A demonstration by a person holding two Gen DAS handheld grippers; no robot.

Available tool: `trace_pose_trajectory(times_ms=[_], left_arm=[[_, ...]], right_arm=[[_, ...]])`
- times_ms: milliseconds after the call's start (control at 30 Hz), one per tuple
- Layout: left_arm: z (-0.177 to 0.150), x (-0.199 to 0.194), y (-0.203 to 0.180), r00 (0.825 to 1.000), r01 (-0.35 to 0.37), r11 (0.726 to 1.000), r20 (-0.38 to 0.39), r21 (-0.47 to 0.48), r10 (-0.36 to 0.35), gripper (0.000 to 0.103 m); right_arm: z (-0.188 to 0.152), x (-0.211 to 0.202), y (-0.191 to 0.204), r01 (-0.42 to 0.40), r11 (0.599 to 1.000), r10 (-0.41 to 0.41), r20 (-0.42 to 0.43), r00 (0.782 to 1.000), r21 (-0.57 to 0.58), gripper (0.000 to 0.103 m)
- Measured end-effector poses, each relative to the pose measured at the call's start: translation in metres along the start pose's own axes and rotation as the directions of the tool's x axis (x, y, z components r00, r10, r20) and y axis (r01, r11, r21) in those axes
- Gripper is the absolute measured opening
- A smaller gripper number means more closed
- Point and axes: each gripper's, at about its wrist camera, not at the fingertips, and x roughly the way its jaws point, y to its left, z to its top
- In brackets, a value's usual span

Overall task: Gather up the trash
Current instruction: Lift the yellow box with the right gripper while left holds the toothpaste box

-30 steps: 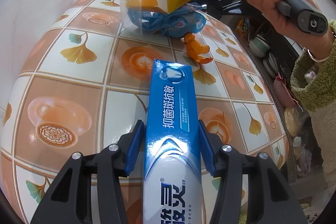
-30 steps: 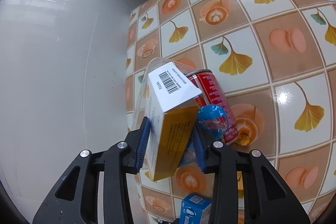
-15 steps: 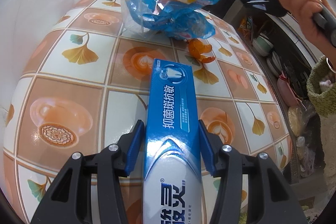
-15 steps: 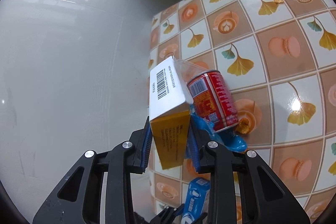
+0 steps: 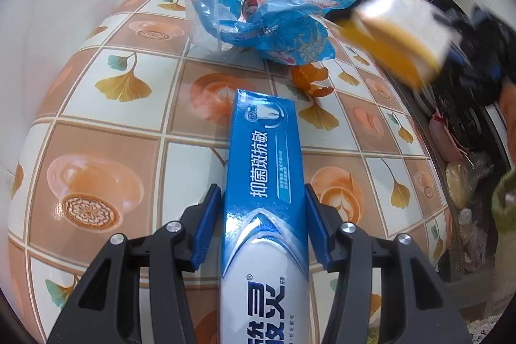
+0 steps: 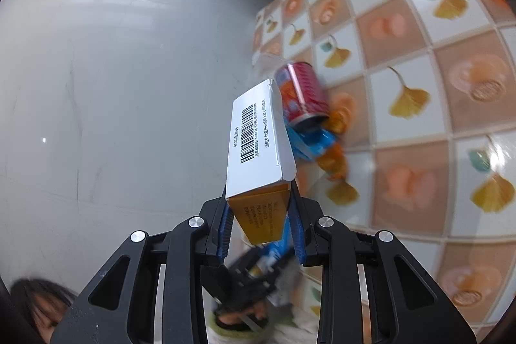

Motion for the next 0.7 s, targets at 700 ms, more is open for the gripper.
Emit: trace_pose_trajectory(times_ms=[700], left_arm=[[0.006, 0.01, -0.009, 0.999, -0.041, 0.999, -0.027, 0.023, 0.041, 0.049]], right_arm=[[-0.019, 0.061, -0.015, 0.407, 0.889, -0.422, -0.03, 0.906, -0.209, 0.04]])
